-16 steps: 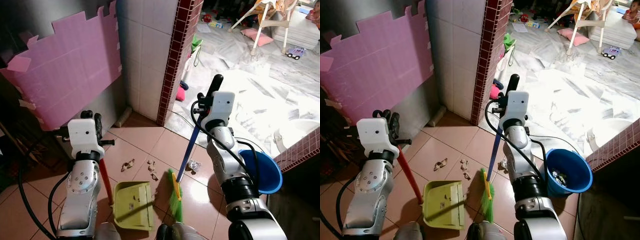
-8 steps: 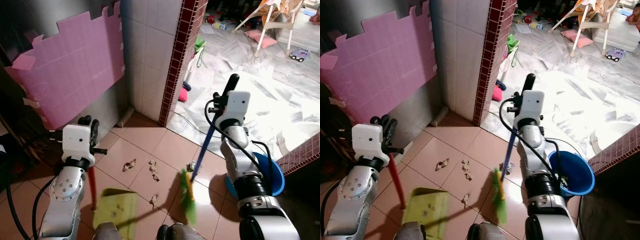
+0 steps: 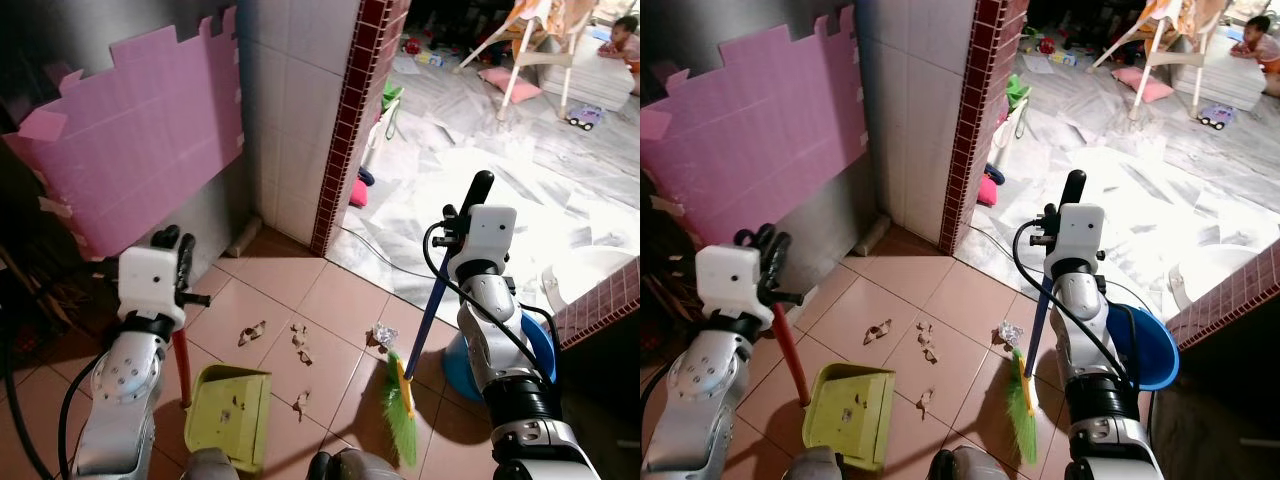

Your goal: Sweep floor

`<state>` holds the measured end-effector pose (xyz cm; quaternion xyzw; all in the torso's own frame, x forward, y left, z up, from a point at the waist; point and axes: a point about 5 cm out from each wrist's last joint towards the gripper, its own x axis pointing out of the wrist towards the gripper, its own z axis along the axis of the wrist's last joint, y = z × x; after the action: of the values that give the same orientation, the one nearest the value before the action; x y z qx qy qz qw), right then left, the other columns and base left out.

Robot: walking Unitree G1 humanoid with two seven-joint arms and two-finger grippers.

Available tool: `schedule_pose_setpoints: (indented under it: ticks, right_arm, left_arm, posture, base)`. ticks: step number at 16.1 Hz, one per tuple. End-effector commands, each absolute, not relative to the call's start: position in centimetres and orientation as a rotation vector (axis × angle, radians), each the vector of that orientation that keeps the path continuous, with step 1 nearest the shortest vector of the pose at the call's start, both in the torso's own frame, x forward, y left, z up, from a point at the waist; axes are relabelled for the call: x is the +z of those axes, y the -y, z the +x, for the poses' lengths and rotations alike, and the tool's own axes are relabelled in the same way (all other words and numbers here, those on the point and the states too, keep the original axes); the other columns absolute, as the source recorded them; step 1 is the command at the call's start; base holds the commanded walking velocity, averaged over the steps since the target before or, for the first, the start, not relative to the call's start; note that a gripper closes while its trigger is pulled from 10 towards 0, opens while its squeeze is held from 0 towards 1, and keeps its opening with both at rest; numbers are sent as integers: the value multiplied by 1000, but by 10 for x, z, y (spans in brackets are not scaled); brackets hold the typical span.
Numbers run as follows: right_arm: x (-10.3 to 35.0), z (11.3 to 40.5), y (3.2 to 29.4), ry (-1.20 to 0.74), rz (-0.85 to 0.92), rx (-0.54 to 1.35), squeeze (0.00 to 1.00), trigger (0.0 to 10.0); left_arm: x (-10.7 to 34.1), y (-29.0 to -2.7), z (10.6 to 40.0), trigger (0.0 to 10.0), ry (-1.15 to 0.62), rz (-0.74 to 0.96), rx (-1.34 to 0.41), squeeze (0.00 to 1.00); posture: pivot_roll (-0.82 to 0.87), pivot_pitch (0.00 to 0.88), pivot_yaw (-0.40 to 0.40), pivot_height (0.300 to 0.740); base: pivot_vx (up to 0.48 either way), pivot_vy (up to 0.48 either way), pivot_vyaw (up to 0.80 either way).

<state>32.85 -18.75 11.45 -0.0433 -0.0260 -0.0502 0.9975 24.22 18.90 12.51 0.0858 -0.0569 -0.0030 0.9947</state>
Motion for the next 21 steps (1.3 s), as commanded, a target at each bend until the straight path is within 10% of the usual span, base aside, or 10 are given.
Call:
schedule_pose_setpoints:
  ticks: [1, 21]
  right_arm:
    - [128, 330, 191, 108, -76, -124, 0, 10000]
    - [141, 338, 166, 106, -71, -11, 0, 10000]
  left_arm:
    - [136, -190, 236, 10000, 188, 166, 27, 0]
    - [157, -182, 240, 10000, 186, 250, -40, 0]
  posture:
    - [49, 0, -96, 740]
    - [61, 67, -89, 740]
  base:
    - [0, 0, 0]
    - [0, 0, -194]
